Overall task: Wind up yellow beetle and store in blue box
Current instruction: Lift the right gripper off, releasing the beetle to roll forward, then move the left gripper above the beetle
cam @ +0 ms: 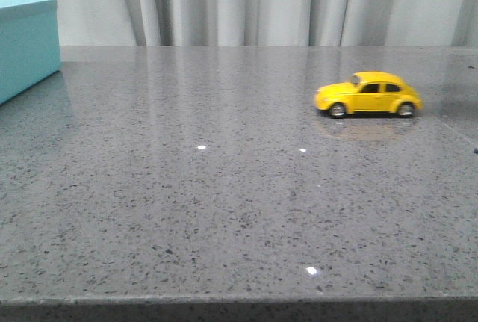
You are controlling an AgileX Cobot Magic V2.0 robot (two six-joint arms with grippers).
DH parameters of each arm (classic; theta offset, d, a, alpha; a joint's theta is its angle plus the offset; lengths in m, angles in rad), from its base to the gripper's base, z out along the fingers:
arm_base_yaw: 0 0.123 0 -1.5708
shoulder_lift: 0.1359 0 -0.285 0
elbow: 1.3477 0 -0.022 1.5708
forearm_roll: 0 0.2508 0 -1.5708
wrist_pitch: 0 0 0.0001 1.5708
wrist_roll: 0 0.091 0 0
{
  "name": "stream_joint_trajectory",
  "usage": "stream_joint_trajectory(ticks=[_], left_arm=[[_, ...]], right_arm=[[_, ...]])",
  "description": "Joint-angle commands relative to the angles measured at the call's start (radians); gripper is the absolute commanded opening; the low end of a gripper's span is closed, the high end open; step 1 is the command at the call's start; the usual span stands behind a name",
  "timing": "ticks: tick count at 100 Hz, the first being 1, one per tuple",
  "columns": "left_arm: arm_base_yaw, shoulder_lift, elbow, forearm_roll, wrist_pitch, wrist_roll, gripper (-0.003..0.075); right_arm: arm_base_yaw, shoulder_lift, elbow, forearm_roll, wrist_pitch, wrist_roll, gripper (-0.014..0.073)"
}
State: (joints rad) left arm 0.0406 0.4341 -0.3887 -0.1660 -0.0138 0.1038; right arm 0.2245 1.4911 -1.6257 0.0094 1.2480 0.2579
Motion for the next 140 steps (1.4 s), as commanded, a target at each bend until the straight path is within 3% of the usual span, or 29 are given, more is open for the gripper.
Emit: stream_joint_trajectory(ticks=[1,45,66,90,107,140], left_arm=[[0.000,0.014,-0.037,-0.008,-0.087,-0.007,0.0410],[0.000,0.014,-0.037,-0.008,-0.067,-0.007,0.0410],[0.000,0.014,-0.044,-0.008,-0.054,-0.007,0.0410],[0.000,0.096,-0.196,-0.008,0.160,-0.002,0.0410],[-0.022,0.228,-0.346,-0.008,0.315,0.090,0.0410],[-0.252,0.537,-0.629,-0.008,0.484,0.310,0.0414]], right_arm=[[-0.002,-0.057,-0.027,-0.001,-0.037,-0.009,0.0467],[-0.002,-0.093,-0.024,0.005,-0.074,-0.009,0.0467],[-0.002,-0.183,0.070,0.005,-0.221,-0.031,0.0467],[-0.002,-0.368,0.306,0.005,-0.414,-0.034,0.0467],[-0.002,-0.497,0.455,0.008,-0.521,-0.034,0.0467],[-0.002,-0.656,0.543,0.025,-0.534,-0.034,0.0467]])
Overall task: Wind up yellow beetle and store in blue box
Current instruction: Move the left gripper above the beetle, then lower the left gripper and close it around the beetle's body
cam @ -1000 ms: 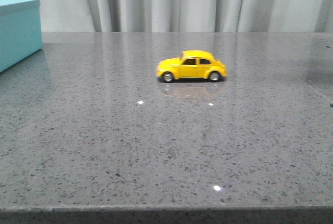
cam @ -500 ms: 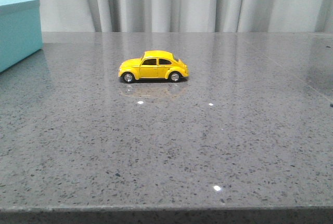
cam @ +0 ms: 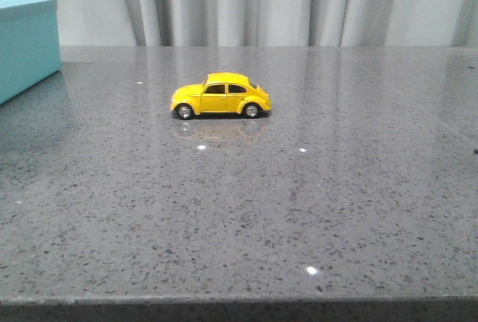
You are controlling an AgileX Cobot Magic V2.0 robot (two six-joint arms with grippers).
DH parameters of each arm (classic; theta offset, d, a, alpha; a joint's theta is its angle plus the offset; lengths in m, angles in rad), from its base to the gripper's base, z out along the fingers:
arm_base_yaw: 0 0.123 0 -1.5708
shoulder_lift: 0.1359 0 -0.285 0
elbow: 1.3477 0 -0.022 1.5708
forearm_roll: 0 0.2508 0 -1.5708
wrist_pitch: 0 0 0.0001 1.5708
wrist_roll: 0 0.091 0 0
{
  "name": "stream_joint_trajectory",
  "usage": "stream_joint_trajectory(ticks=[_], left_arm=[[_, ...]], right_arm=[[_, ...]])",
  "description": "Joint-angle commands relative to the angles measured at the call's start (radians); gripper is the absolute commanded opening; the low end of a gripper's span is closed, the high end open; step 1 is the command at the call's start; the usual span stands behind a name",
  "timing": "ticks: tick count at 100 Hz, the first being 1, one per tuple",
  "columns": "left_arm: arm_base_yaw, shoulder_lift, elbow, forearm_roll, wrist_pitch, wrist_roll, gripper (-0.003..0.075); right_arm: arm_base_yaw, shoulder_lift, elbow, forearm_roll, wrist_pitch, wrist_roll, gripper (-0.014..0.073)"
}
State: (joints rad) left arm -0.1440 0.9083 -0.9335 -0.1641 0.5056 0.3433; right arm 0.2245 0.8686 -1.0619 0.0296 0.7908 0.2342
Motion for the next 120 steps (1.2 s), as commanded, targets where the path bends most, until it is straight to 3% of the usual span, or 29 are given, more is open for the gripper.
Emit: stream_joint_trajectory(ticks=[1,28,60,91,120], left_arm=[[-0.074,0.069,-0.096,-0.010,-0.032,0.078,0.0414],[-0.283,0.366,-0.354,-0.010,0.151,0.328,0.0414],[-0.413,0.671,-0.638,-0.010,0.343,0.523,0.0414],[-0.454,0.865,-0.768,-0.018,0.389,0.544,0.0414],[-0.456,0.928,-0.777,-0.024,0.408,0.544,0.0413]], right_arm=[[-0.002,-0.036,-0.021,0.007,-0.077,-0.010,0.0467],[-0.002,-0.075,-0.021,0.022,-0.071,-0.010,0.0467],[-0.002,-0.079,-0.021,0.023,-0.057,-0.010,0.0467],[-0.002,-0.079,-0.021,0.023,-0.047,-0.011,0.0467],[-0.002,-0.079,-0.021,0.023,-0.046,-0.012,0.0467]])
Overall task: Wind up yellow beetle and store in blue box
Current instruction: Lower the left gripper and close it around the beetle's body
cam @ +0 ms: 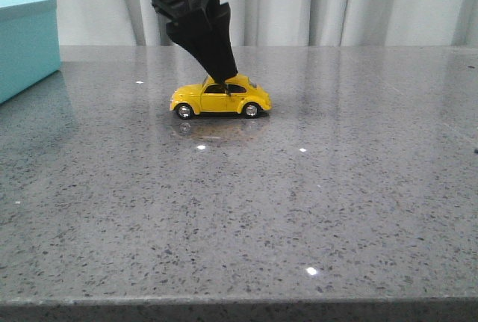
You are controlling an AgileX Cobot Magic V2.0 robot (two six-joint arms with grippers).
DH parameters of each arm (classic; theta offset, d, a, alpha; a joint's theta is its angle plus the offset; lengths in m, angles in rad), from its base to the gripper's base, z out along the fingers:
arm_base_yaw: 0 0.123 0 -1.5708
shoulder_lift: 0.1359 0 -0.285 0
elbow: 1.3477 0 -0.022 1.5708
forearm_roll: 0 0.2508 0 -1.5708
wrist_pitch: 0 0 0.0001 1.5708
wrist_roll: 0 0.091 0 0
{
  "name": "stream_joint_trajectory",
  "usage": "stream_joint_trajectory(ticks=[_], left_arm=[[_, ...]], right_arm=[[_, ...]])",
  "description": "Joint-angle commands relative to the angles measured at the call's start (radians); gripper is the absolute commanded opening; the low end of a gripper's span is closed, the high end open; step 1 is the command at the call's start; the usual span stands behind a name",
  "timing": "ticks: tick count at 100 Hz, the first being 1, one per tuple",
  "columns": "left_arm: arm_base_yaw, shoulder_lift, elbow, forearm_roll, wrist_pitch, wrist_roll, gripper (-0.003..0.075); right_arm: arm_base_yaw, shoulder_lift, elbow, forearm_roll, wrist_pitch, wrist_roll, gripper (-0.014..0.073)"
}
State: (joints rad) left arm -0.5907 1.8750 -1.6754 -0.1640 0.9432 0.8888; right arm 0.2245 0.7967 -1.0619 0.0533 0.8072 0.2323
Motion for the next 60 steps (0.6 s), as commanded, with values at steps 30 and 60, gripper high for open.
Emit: stream_joint_trajectory(ticks=[30,60], left_arm=[[-0.007,0.010,-0.037,-0.028,-0.018,-0.002,0.0412],[-0.005,0.013,-0.037,-0.026,-0.018,-0.003,0.0370]], right_arm=[[-0.002,-0.007,-0.021,0.000,-0.063,-0.010,0.0467],[-0.002,-0.007,-0.021,0.000,-0.063,-0.010,0.0467]])
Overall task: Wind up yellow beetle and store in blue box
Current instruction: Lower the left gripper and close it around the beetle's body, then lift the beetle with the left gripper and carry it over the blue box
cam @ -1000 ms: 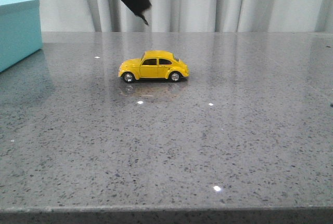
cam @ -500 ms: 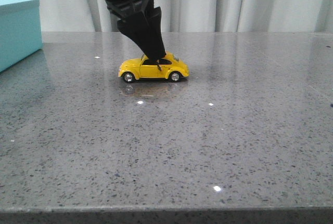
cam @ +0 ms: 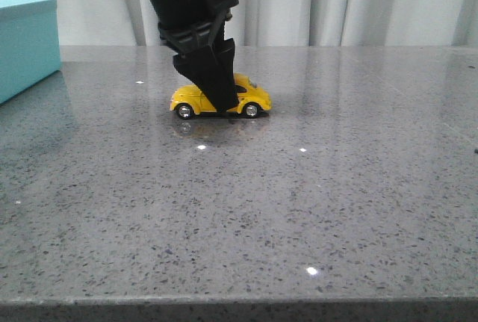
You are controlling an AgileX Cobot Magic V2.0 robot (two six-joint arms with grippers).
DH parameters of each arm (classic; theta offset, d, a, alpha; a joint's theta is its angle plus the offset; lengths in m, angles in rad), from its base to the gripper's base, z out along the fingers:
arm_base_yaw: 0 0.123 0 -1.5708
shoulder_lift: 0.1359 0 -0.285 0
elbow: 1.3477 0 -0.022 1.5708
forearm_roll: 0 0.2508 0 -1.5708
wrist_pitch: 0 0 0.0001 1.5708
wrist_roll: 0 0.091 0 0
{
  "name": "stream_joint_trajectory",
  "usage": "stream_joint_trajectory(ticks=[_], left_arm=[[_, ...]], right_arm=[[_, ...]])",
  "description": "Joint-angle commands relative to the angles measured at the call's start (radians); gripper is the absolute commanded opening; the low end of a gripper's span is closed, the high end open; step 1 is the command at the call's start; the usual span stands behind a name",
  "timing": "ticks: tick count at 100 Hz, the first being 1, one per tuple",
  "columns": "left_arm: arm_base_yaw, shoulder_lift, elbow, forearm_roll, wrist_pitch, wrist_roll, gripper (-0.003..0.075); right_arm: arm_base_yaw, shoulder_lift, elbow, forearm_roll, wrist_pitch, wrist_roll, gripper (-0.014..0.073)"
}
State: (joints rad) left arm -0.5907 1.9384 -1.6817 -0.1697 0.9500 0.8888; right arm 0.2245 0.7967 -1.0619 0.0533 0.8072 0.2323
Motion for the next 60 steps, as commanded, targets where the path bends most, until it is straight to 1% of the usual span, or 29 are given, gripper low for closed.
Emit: stream_joint_trajectory(ticks=[1,18,32,38,47,60], left_arm=[[-0.005,-0.050,-0.031,-0.020,-0.024,-0.003,0.0366],[-0.005,-0.050,-0.031,-0.020,-0.024,-0.003,0.0253],[-0.005,-0.050,-0.035,-0.020,-0.024,-0.003,0.0188],[-0.005,-0.050,-0.046,-0.020,-0.020,-0.003,0.0174],[-0.005,-0.050,-0.093,-0.019,0.025,-0.007,0.0167],[-0.005,-0.062,-0.199,0.004,0.089,-0.084,0.0167]], right_arm=[[-0.002,-0.007,-0.021,0.000,-0.063,-0.010,0.0467],[-0.002,-0.007,-0.021,0.000,-0.063,-0.010,0.0467],[-0.002,-0.007,-0.021,0.000,-0.062,-0.010,0.0467],[-0.002,-0.007,-0.021,0.000,-0.062,-0.010,0.0467],[-0.002,-0.007,-0.021,0.000,-0.062,-0.010,0.0467],[-0.002,-0.007,-0.021,0.000,-0.062,-0.010,0.0467]])
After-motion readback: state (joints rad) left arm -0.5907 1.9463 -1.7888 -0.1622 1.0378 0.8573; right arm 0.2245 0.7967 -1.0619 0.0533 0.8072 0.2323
